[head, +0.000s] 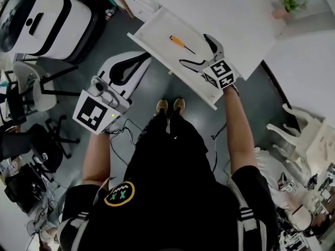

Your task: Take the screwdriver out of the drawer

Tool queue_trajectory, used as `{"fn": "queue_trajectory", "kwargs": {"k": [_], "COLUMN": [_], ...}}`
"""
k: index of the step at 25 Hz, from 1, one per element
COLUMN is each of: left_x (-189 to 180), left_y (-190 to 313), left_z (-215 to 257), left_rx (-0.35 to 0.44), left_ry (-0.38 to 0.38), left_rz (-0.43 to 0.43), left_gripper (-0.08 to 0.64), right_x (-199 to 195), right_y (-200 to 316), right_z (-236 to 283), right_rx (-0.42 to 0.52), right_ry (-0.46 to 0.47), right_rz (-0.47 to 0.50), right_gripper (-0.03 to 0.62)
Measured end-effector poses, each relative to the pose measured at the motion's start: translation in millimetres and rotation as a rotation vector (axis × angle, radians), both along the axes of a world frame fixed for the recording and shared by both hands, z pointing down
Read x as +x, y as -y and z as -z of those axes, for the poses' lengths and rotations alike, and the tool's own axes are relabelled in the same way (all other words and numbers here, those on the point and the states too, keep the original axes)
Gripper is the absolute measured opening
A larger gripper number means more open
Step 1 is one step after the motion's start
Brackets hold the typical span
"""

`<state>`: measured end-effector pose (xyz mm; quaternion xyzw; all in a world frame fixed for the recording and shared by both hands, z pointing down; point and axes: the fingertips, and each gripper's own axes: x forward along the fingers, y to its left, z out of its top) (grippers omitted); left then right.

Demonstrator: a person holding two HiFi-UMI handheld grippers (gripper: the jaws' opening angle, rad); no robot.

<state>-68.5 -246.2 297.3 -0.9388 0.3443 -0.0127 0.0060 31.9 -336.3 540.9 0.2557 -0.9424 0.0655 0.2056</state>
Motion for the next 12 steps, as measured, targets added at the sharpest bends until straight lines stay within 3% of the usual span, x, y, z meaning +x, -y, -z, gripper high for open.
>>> {"fn": "queue_trajectory", "kwargs": {"k": [12], "left_x": [-7], "left_y": [4], "left_z": [-1], "left_rx": [-0.017], "left_ry": [0.019], "left_rz": [0.026], "left_gripper": [0.02], "right_x": [-20], "right_y": [25], "right_z": [-112], "right_rx": [-0.136], "right_ry": [-0.242], "right_rz": [0.171], "right_gripper": [0.581]}}
